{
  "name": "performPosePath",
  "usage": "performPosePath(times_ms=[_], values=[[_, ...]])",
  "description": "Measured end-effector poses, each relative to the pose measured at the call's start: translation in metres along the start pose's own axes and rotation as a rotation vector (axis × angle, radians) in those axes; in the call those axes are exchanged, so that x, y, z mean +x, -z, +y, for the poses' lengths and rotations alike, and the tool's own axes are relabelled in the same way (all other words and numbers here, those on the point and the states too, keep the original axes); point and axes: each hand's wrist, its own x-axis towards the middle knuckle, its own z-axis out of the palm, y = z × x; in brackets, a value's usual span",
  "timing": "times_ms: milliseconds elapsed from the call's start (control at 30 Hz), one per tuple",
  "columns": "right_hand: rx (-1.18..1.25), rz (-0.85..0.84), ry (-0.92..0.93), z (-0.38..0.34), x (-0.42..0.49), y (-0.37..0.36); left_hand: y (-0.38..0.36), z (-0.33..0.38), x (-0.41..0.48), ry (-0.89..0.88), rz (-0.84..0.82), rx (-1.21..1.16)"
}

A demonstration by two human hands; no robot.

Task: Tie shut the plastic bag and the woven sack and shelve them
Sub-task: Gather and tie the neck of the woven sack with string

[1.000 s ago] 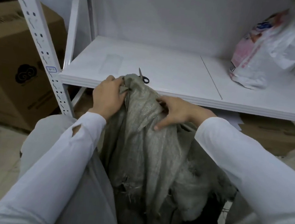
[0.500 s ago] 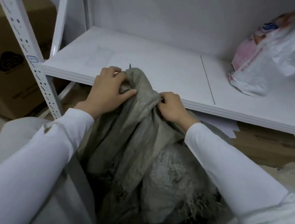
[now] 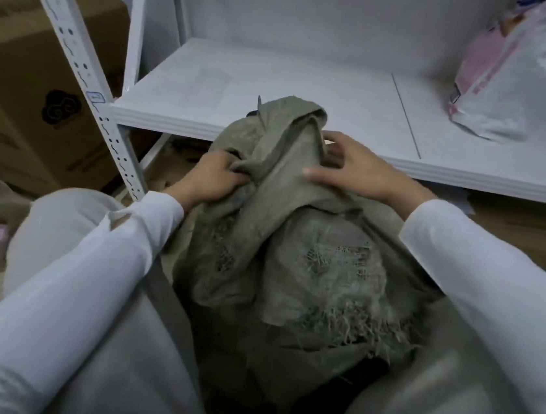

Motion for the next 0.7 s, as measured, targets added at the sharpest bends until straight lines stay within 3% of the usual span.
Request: performPosePath(times_ms=[67, 133, 267, 500, 700], values=[[-0.236, -0.165, 0.078, 0.002, -0.018, 0.002, -0.003, 0.020, 0.008, 0.112, 0.014, -0.472], [-0.360, -0.226, 0.174, 0.017, -0.024, -0.005, -0.008, 0.034, 0.018, 0.185, 0.022, -0.752], [-0.394, 0.052, 0.268, 0.054, -0.016, -0.018, -0.021, 0.056, 0.042, 0.225, 0.050, -0.957], [0.077, 0.303, -0.036, 0.058, 0.012, 0.011, -0.026, 0.065, 0.055, 0.062, 0.116, -0.925], [0.548, 0.265, -0.144, 0.050, -0.005, 0.018, -0.019, 0.052, 0.058, 0.138, 0.242, -1.121]])
